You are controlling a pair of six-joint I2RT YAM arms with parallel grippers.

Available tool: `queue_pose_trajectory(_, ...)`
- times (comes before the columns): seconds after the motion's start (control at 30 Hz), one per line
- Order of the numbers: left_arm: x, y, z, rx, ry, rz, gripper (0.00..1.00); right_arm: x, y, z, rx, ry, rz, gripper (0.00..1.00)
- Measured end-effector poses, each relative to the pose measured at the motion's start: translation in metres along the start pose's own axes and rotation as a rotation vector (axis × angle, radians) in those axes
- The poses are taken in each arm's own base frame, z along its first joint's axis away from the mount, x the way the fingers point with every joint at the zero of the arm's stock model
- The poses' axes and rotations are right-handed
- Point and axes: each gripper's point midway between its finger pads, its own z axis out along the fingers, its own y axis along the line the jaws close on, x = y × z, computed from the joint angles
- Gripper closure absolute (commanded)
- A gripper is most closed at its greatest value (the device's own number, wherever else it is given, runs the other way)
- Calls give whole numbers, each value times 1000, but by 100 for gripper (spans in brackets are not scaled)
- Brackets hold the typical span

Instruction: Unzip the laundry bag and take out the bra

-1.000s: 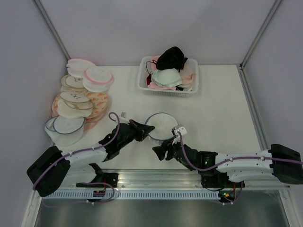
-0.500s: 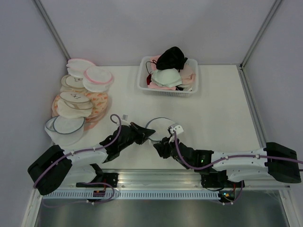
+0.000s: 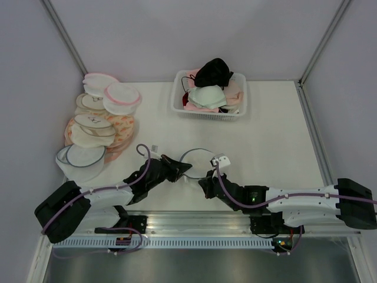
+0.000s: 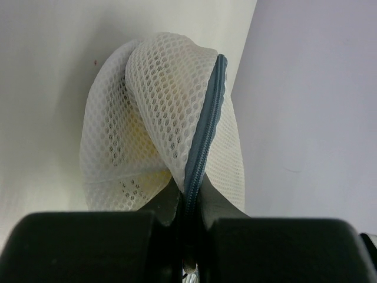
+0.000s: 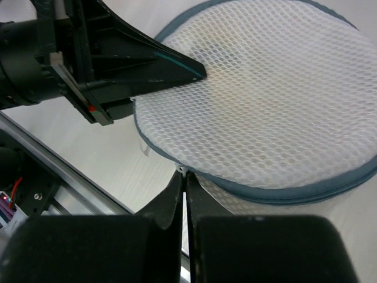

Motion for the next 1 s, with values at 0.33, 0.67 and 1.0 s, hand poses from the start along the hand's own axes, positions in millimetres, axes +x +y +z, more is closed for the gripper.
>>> queue_pose_trajectory(0.33,-18,-5,-6,14,-1,156,98,-6,-29,-21,194,95,-56,99)
queue_pose_trajectory(0.67,-20,-31,14,67,171,458,98,-11,-65,-41,384,129,-130,100)
queue_pose_trajectory(1.0,-17,-68,74,193,456,670,49,-9,-73,-39,412,129,-174,99)
